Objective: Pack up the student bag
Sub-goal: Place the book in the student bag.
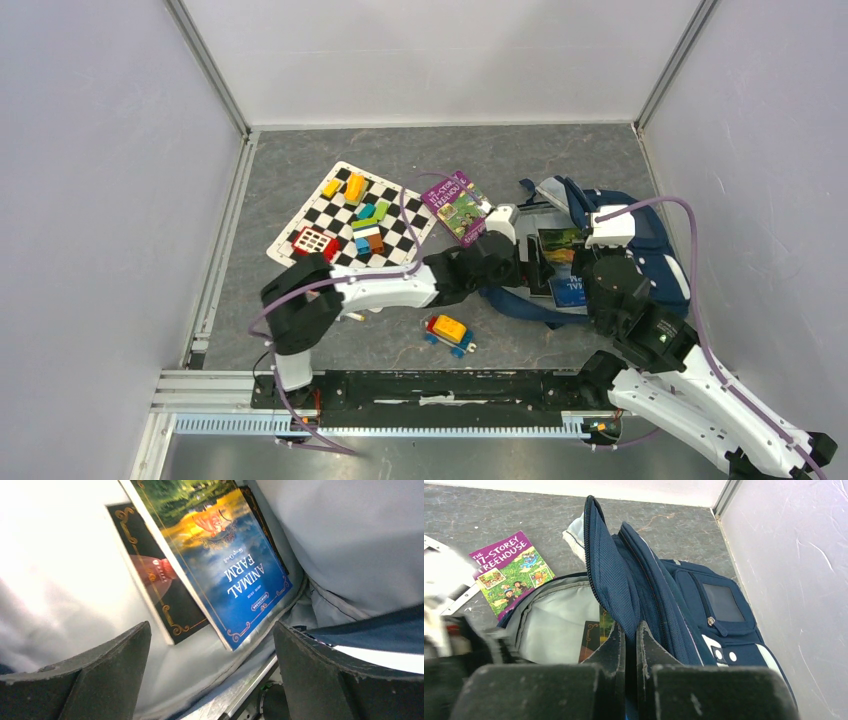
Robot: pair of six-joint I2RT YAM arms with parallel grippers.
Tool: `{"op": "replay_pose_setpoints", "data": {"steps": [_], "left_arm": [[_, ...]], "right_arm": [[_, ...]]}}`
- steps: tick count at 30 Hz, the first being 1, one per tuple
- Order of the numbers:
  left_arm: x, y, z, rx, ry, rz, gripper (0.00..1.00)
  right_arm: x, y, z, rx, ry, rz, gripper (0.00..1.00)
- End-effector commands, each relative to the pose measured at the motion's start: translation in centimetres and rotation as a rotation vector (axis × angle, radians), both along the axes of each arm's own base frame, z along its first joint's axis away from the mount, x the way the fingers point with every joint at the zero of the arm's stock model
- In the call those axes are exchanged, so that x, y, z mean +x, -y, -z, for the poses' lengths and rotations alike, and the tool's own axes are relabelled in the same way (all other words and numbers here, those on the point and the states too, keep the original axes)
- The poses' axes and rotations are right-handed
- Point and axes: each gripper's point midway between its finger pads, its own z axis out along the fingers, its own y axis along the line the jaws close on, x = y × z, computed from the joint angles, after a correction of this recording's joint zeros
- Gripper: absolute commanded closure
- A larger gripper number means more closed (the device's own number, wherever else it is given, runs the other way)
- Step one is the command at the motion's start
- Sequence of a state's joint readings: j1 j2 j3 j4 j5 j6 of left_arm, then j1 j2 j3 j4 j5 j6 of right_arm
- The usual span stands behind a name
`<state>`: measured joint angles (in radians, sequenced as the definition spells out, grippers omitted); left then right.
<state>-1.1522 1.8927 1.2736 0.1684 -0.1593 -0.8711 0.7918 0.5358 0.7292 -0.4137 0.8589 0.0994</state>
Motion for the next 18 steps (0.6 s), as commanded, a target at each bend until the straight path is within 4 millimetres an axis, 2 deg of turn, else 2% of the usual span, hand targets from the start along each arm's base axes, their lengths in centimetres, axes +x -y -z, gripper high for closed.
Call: {"op": "replay_pose_setpoints", "data": {"steps": [1, 7, 13, 18], "left_arm": [[1.7, -3.7, -5.2, 0.002, 0.200, -0.082, 0.02], [3.4, -9.3, -6.0, 0.044, 0.190, -0.158, 0.00], [6.5, -15.9, -4.8, 0.048, 0.117, -0.274, 0.00], [7.5, -19.8, -4.3, 0.087, 0.094, -0.320, 0.00]], "right_arm": [[0.0, 0.4, -4.5, 0.119, 0.123, 0.033, 1.00], [0.0, 0.5, -4.4, 0.110, 0.118, 0.034, 1.00], [0.0, 0.6, -4.1, 0.106, 0.114, 0.037, 1.00], [-0.1, 0.6, -3.6, 0.103, 0.100, 0.037, 0.98]]}}
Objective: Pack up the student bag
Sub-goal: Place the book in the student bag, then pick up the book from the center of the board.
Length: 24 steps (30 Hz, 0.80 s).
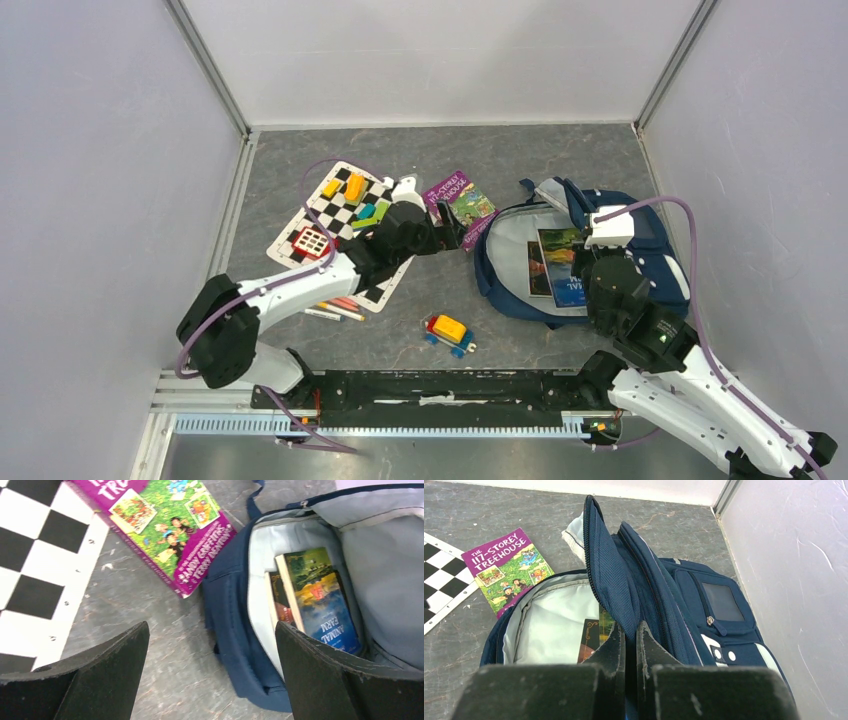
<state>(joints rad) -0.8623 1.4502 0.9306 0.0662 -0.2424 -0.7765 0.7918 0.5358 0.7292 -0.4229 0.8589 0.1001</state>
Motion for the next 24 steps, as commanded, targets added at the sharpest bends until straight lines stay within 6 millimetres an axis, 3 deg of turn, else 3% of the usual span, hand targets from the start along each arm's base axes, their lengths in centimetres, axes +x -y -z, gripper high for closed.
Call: {"op": "replay_pose_setpoints", "data": {"steps": [1, 6, 16, 18, 19, 21, 23, 24], "left_arm": [[-0.2, -2.3, -1.0, 0.007, -0.004, 0.004, 0.00], [0.6, -3.2, 0.0, 0.009, -0.058, 0.013, 0.00], [9.1, -5.6, 4.1, 0.062, -0.161, -0.147, 0.00], [10.1, -5.5, 4.9, 0.067, -0.190, -0.149, 0.00], [10.5, -5.2, 5.2, 0.066, -0.202, -0.144, 0.00], [10.7, -4.9, 5.7, 0.066, -0.217, -0.135, 0.00], [10.7, -4.6, 6.1, 0.064, -0.233, -0.130, 0.00], [10.8, -4.6, 6.3, 0.061, -0.240, -0.133, 0.00]], "right_arm": [[-0.1, 0.6, -3.5, 0.107, 0.103, 0.039, 0.97], [0.0, 0.4, -2.4, 0.112, 0.084, 0.040, 0.98], [-0.4, -0.4, 1.2, 0.137, 0.002, 0.005, 0.95], [-0.7, -0.9, 1.8, 0.138, -0.023, -0.025, 0.75], [-0.7, -1.2, 1.7, 0.141, -0.028, -0.043, 0.52], [-0.7, -2.4, 1.2, 0.132, -0.039, -0.117, 0.18], [-0.5, -3.4, 0.6, 0.118, -0.047, -0.163, 0.03], [-0.2, -3.9, 0.3, 0.108, -0.050, -0.181, 0.02]]}}
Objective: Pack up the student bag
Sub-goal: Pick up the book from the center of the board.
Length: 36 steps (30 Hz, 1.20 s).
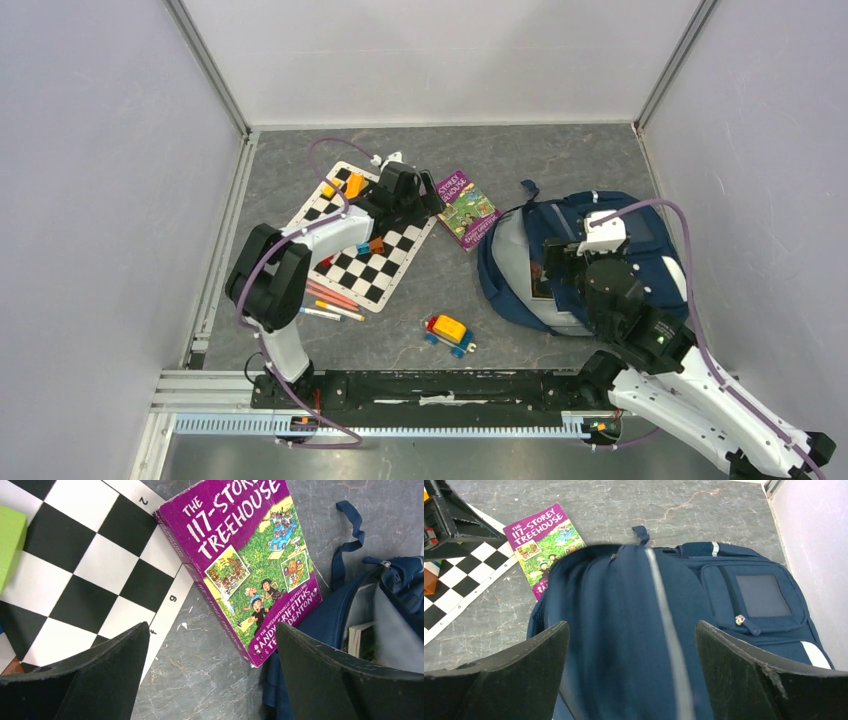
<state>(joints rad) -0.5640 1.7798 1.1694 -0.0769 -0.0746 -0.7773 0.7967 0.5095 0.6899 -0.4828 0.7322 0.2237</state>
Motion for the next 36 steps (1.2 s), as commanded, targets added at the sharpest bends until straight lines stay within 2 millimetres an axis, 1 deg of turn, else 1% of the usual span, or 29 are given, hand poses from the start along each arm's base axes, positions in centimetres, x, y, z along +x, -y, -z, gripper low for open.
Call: {"op": "replay_pose_setpoints", "data": {"steps": [1, 3, 6, 8, 11, 14, 15, 16, 17, 19, 23, 24, 25, 27, 30, 33, 35, 36], "left_arm": [[0.5, 1.0, -0.7, -0.032, -0.008, 0.018, 0.00], [0.7, 1.3, -0.7, -0.042, -0.012, 0.013, 0.00], [1.1, 1.4, -0.5, -0.041, -0.022, 0.003, 0.00], [1.3, 1.6, -0.4, -0.047, -0.028, -0.001, 0.00], [1.4, 1.9, 0.1, -0.052, -0.041, -0.007, 0.00], [1.5, 1.6, 0.3, -0.037, -0.037, -0.007, 0.00], [1.6, 1.4, 0.3, -0.028, -0.032, -0.017, 0.00], [1.5, 1.2, 0.2, -0.025, -0.029, -0.024, 0.00], [1.5, 1.3, 0.1, -0.032, -0.024, -0.025, 0.00], [1.4, 1.5, 0.2, -0.038, -0.026, -0.019, 0.02], [1.7, 1.9, 0.8, -0.039, -0.034, -0.019, 0.05], [1.7, 2.0, 1.1, -0.041, -0.038, -0.022, 0.06], [1.8, 2.0, 1.3, -0.042, -0.041, -0.024, 0.07], [1.9, 2.3, 1.8, -0.053, -0.047, -0.025, 0.07], [2.0, 2.8, 2.5, -0.064, -0.055, -0.016, 0.08], [2.0, 3.4, 3.1, -0.076, -0.064, -0.008, 0.09], [2.3, 4.0, 3.2, -0.103, -0.050, 0.010, 0.12], [2.2, 4.6, 3.1, -0.122, -0.048, 0.036, 0.16]], "right_arm": [[0.9, -2.3, -2.6, -0.001, 0.019, -0.090, 0.02], [2.0, -3.3, -3.1, -0.040, 0.000, -0.093, 0.02], [4.2, -6.4, -3.7, -0.111, -0.035, -0.163, 0.02], [5.9, -8.8, -3.5, -0.148, -0.058, -0.230, 0.02], [9.2, -11.8, -1.7, -0.155, -0.131, -0.348, 0.02], [11.9, -14.0, 0.8, -0.121, -0.215, -0.475, 0.02], [12.9, -14.3, 1.7, -0.124, -0.238, -0.501, 0.02], [13.8, -14.5, 2.2, -0.106, -0.249, -0.525, 0.02], [14.6, -14.7, 3.2, -0.089, -0.275, -0.558, 0.02], [16.4, -14.9, 4.6, -0.061, -0.304, -0.604, 0.02], [19.8, -14.8, 7.6, -0.007, -0.373, -0.686, 0.02], [20.6, -14.6, 8.0, 0.008, -0.383, -0.698, 0.02], [21.4, -14.6, 8.9, 0.023, -0.403, -0.711, 0.02], [22.7, -14.2, 10.5, 0.051, -0.442, -0.734, 0.02], [24.5, -14.2, 12.5, 0.061, -0.485, -0.768, 0.02], [26.0, -14.3, 14.0, 0.056, -0.519, -0.774, 0.02], [26.9, -14.3, 15.6, 0.067, -0.552, -0.762, 0.02], [27.3, -14.2, 16.1, 0.074, -0.558, -0.755, 0.04]]}}
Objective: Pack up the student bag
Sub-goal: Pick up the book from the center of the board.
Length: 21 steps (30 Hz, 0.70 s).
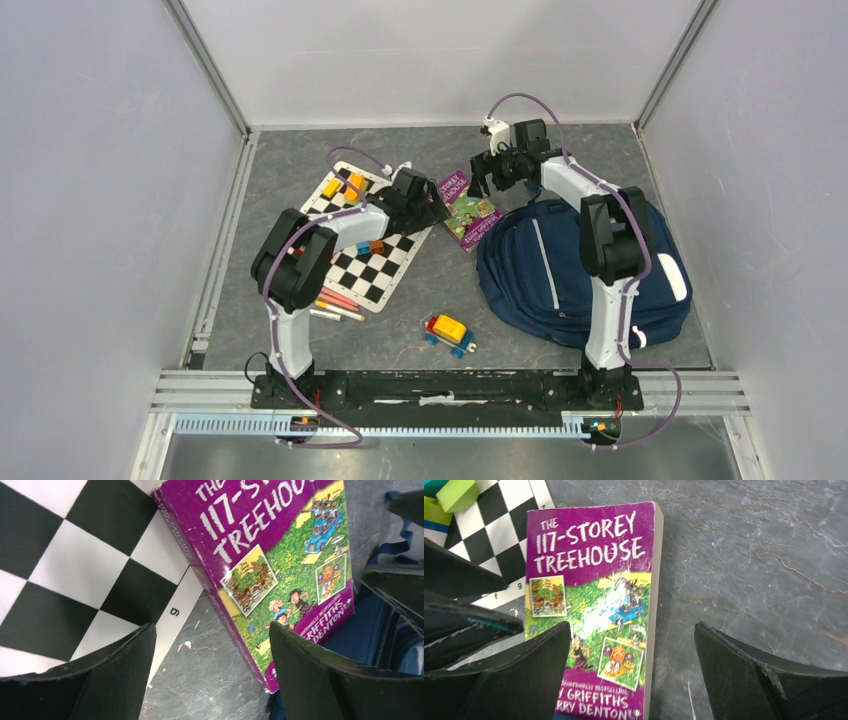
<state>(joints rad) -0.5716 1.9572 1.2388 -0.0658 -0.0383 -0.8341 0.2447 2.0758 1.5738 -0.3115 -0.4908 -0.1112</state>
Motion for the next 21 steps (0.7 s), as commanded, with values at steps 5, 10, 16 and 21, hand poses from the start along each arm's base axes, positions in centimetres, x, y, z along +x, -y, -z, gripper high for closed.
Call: {"op": "replay_pose_setpoints", "data": {"steps": [5, 10, 16, 21], "left_arm": [[1.4, 3.7, -1.6, -0.122, 0.053, 0.073, 0.23], [1.1, 4.1, -0.5, -0.127, 0.016, 0.081, 0.29], [0.9, 4.9, -0.5, -0.134, 0.024, 0.093, 0.35], [1.1, 5.4, -0.7, -0.140, 0.040, 0.105, 0.41]], "right_arm": [[1.8, -1.8, 2.5, 0.042, -0.069, -0.077, 0.15], [-0.2, -2.7, 3.3, 0.112, -0.149, -0.101, 0.20], [-5.2, -4.4, 4.0, 0.229, -0.286, -0.179, 0.23], [-8.1, -5.7, 4.2, 0.260, -0.315, -0.203, 0.27]]}}
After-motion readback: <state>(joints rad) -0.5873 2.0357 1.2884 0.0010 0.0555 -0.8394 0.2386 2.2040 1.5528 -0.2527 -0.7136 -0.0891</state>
